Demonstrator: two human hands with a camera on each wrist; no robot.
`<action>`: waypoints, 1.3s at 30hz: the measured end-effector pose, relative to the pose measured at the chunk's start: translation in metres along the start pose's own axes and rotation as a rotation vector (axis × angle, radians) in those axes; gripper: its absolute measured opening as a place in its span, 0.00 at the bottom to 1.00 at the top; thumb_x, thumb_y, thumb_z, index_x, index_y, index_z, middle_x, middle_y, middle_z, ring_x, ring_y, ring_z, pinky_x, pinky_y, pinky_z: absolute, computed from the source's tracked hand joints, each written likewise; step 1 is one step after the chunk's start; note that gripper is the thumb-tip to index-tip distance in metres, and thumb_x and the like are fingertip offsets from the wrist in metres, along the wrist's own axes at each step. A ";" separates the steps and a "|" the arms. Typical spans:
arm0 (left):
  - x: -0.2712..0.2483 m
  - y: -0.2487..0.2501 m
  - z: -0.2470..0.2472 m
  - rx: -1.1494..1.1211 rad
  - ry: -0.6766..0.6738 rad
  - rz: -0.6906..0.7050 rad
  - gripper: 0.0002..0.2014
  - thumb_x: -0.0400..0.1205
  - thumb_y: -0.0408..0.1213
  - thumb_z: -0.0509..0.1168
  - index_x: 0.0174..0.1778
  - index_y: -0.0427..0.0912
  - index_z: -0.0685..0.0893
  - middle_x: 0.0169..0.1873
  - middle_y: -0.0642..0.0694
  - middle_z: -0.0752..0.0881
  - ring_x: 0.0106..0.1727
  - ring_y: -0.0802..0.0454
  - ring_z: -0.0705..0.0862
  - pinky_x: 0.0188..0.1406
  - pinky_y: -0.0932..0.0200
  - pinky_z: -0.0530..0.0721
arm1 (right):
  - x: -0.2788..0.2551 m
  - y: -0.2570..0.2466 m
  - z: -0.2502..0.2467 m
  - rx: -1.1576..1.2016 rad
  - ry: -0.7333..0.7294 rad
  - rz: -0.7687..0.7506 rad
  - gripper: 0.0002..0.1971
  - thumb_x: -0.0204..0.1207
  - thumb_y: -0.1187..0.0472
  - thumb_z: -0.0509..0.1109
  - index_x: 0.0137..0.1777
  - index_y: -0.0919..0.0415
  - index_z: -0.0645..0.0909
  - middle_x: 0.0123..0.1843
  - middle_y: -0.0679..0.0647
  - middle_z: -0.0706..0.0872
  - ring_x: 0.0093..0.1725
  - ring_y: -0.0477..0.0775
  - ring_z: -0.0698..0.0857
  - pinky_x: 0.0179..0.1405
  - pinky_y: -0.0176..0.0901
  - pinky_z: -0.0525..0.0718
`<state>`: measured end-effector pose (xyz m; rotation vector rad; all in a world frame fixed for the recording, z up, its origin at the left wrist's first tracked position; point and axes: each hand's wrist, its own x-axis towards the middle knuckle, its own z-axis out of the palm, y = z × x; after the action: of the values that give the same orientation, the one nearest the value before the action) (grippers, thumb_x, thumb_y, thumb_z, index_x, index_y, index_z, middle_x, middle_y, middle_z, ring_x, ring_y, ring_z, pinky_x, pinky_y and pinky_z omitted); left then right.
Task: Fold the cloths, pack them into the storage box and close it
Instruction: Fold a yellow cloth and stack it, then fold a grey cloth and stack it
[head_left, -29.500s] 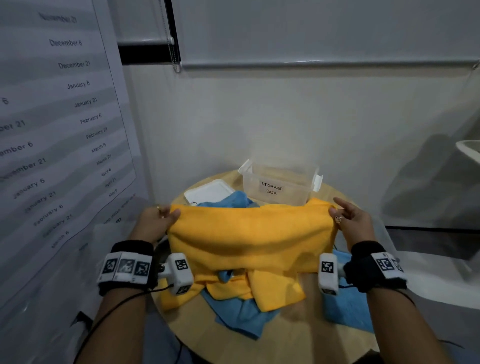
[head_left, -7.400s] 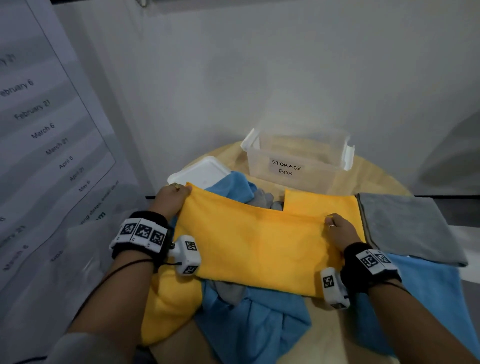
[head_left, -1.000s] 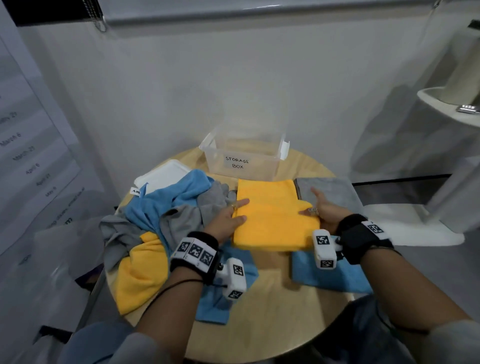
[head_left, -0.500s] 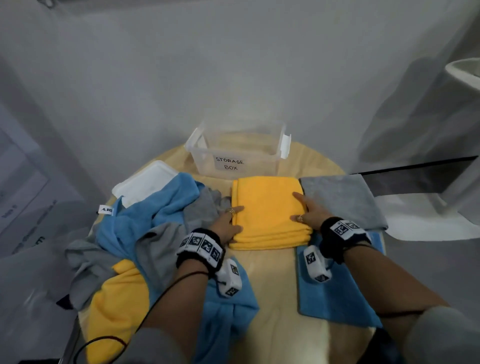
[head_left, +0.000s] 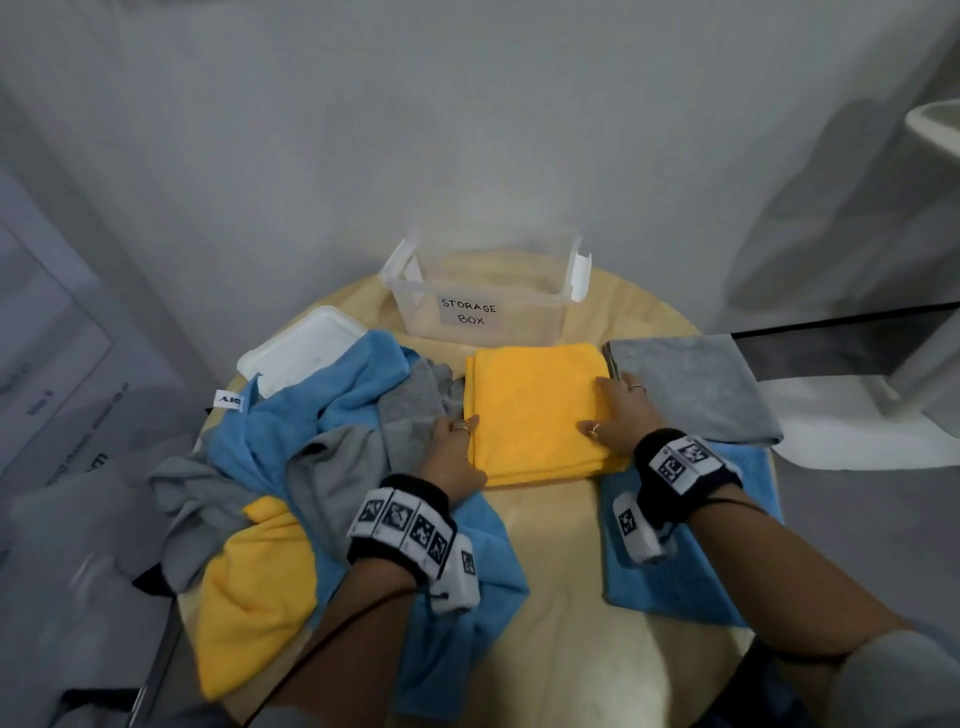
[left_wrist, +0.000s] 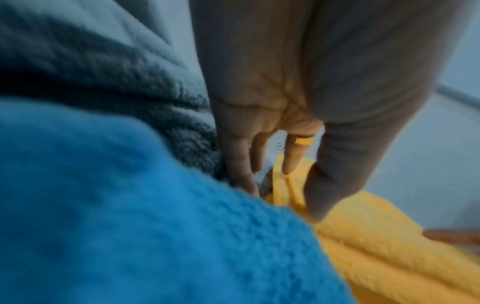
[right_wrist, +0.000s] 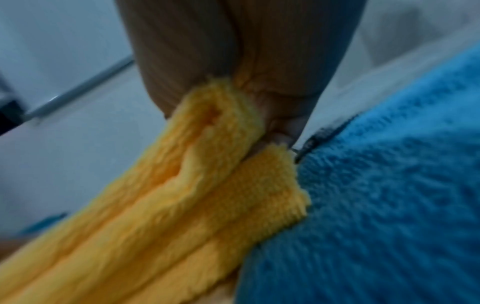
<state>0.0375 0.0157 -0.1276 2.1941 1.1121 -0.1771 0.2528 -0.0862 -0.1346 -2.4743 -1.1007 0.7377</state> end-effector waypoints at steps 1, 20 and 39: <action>-0.010 0.000 -0.002 -0.024 0.080 0.072 0.38 0.77 0.33 0.69 0.81 0.45 0.58 0.77 0.40 0.57 0.79 0.43 0.60 0.79 0.53 0.61 | -0.006 -0.008 0.002 -0.012 0.095 -0.034 0.35 0.75 0.53 0.72 0.79 0.56 0.62 0.82 0.62 0.53 0.79 0.65 0.60 0.75 0.54 0.65; -0.101 -0.099 -0.038 -0.264 0.666 -0.222 0.09 0.77 0.36 0.70 0.44 0.32 0.82 0.52 0.33 0.80 0.55 0.37 0.80 0.55 0.53 0.74 | -0.079 -0.159 0.130 0.077 -0.070 -0.202 0.17 0.80 0.54 0.63 0.56 0.70 0.80 0.61 0.66 0.79 0.62 0.61 0.78 0.56 0.42 0.75; -0.191 -0.015 -0.154 -0.664 0.680 0.406 0.15 0.69 0.34 0.79 0.46 0.44 0.81 0.40 0.46 0.85 0.42 0.54 0.84 0.46 0.59 0.83 | -0.140 -0.136 -0.085 0.912 0.259 -0.123 0.17 0.83 0.50 0.60 0.35 0.56 0.76 0.34 0.53 0.83 0.33 0.48 0.80 0.43 0.42 0.78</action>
<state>-0.1200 -0.0115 0.0594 1.8203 0.8392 1.0311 0.1432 -0.1126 0.0460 -1.6464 -0.6053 0.6550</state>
